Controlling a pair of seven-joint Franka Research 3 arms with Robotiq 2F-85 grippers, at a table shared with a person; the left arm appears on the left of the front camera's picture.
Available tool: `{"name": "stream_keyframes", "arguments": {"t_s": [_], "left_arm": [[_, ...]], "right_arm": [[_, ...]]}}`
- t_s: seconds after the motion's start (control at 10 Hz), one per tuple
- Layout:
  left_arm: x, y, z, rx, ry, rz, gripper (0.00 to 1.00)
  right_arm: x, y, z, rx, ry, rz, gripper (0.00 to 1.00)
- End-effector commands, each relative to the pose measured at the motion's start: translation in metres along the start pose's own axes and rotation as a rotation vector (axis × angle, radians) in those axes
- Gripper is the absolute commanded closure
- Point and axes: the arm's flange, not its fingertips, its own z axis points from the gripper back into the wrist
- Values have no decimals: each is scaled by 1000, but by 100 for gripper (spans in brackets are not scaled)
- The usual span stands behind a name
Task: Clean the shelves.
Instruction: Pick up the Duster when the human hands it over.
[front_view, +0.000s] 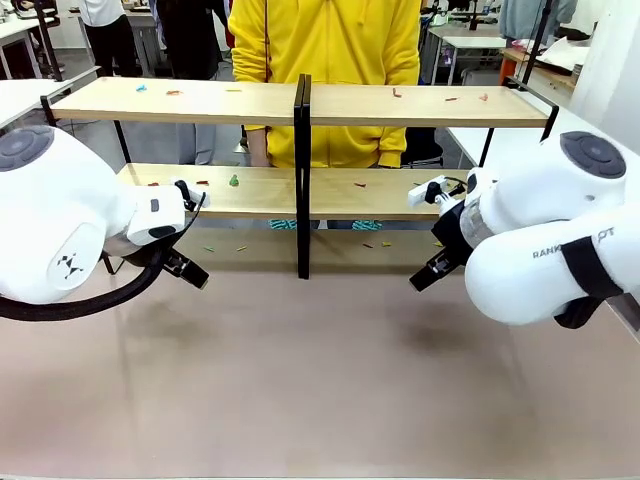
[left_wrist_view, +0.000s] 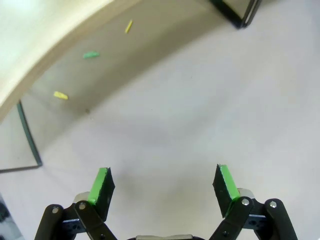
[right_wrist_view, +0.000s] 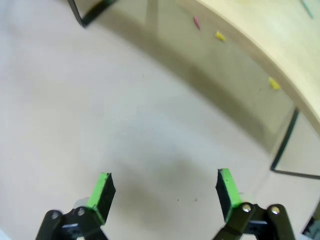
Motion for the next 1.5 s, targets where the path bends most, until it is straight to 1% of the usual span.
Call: {"name": "stream_keyframes", "arguments": {"t_s": [0.0, 0.1, 0.2, 0.3, 0.4, 0.5, 0.6, 0.7, 0.8, 0.9, 1.0, 1.4], "left_arm": [[-30, 18, 98, -98, -159, -115, 0], [-58, 28, 160, -47, -250, -126, 0], [-78, 23, 214, -33, -337, -145, 0], [-107, 20, 250, -70, -422, -195, 0], [-124, 24, 264, -95, -504, -202, 0], [-132, 24, 271, -139, -577, -189, 0], [-134, 21, 271, -112, -632, -136, 0], [-133, 19, 270, -115, -698, -72, 0], [-135, 19, 271, -94, -714, -36, 0], [-127, 14, 272, -82, -711, -12, 0], [-130, 13, 273, -49, -703, 25, 0], [-133, 12, 272, -50, -636, 18, 0]], "right_arm": [[-21, -32, 104, 26, -136, 43, 0], [-40, -50, 166, -37, -196, 35, 0], [-57, -60, 211, -61, -245, 31, 0], [-74, -66, 248, -85, -301, 39, 0], [-83, -68, 267, -105, -360, 46, 0], [-87, -70, 279, -115, -402, 49, 0], [-88, -71, 286, -134, -427, 57, 0], [-85, -69, 290, -144, -455, 83, 0], [-83, -70, 291, -141, -471, 89, 0], [-80, -70, 290, -144, -485, 112, 0], [-79, -70, 287, -137, -483, 116, 0], [-73, -73, 279, -118, -463, 119, 0]]}}
